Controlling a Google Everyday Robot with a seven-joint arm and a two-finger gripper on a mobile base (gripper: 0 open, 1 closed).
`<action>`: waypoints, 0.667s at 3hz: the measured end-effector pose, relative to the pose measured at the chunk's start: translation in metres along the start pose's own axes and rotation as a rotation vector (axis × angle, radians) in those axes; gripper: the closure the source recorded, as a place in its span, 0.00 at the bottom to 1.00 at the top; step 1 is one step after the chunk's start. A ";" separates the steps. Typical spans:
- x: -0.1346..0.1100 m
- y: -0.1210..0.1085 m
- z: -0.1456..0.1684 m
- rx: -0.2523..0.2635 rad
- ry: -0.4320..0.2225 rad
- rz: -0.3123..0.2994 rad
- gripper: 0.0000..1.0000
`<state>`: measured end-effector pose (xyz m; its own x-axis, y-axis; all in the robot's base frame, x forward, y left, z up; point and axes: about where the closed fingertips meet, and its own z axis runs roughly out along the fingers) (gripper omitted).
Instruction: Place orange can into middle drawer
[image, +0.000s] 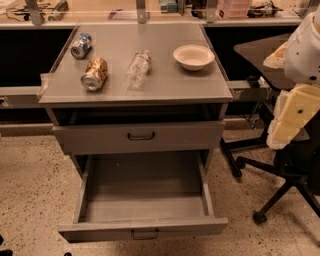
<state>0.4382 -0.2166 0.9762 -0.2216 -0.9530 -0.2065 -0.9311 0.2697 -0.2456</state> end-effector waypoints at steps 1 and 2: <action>-0.008 -0.007 0.004 0.000 0.021 0.000 0.00; -0.042 -0.035 0.037 -0.046 0.066 -0.067 0.00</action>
Offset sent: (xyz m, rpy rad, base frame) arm 0.1037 0.0726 -0.0407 -0.1420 0.1343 0.1449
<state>0.4905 -0.1812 0.9584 -0.1757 -0.9760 -0.1284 -0.9563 0.2001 -0.2132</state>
